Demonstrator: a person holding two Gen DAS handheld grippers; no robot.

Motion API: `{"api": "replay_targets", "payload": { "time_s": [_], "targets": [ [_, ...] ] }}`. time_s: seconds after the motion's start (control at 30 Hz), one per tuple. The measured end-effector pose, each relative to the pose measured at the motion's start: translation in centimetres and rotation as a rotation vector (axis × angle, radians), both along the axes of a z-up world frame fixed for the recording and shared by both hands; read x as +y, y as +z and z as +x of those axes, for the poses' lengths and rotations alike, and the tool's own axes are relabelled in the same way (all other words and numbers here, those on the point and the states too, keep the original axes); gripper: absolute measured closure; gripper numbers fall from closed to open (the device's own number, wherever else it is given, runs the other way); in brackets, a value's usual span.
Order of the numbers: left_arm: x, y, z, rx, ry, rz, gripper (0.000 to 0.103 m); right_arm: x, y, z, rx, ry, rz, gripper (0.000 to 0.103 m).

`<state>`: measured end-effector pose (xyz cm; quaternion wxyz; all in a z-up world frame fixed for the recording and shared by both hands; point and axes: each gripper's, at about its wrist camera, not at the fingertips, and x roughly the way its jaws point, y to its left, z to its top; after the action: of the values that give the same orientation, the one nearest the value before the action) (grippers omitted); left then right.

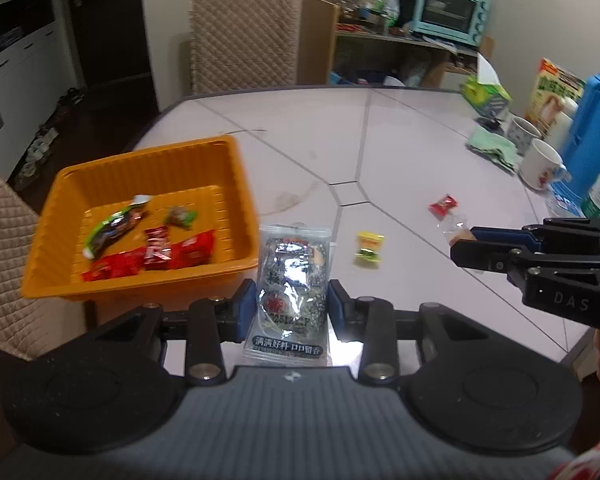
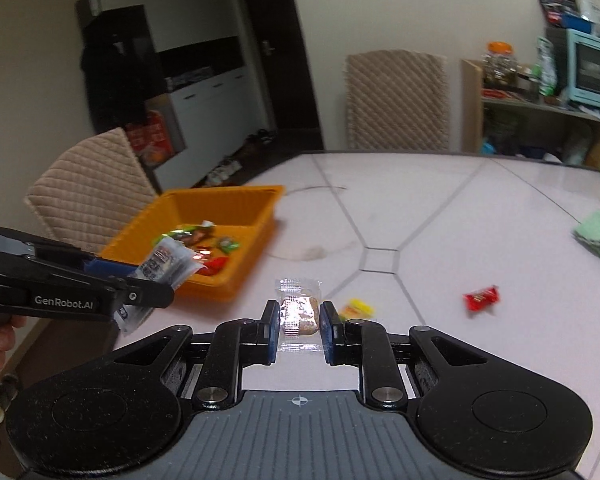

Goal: Organize snacks
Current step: 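Carry the seaweed pack over the orange tray while the right tool grasps the clear brown candy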

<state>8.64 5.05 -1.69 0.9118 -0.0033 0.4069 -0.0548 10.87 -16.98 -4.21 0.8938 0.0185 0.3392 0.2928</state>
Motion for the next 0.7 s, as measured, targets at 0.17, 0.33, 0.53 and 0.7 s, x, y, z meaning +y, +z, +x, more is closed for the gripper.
{"api": "replay_targets", "payload": {
  "time_s": [0.17, 0.33, 0.53, 0.7],
  "targets": [
    [3.4, 0.2, -0.1, -0.007, 0.061, -0.011, 0.068, 3.2, -0.1, 1.0, 0.006, 0.048, 0.009, 0.081],
    [7.0, 0.2, 0.5, -0.006, 0.116, -0.019, 0.068, 6.8, -0.4, 2.2, 0.015, 0.094, 0.007, 0.081],
    [11.1, 0.5, 2.3, -0.007, 0.157, -0.022, 0.068, 11.3, -0.9, 4.7, 0.028, 0.133, 0.002, 0.081],
    [13.2, 0.8, 4.9, -0.013, 0.158, -0.021, 0.068, 14.4, -1.6, 7.2, 0.047, 0.129, -0.002, 0.081]
  ]
}}
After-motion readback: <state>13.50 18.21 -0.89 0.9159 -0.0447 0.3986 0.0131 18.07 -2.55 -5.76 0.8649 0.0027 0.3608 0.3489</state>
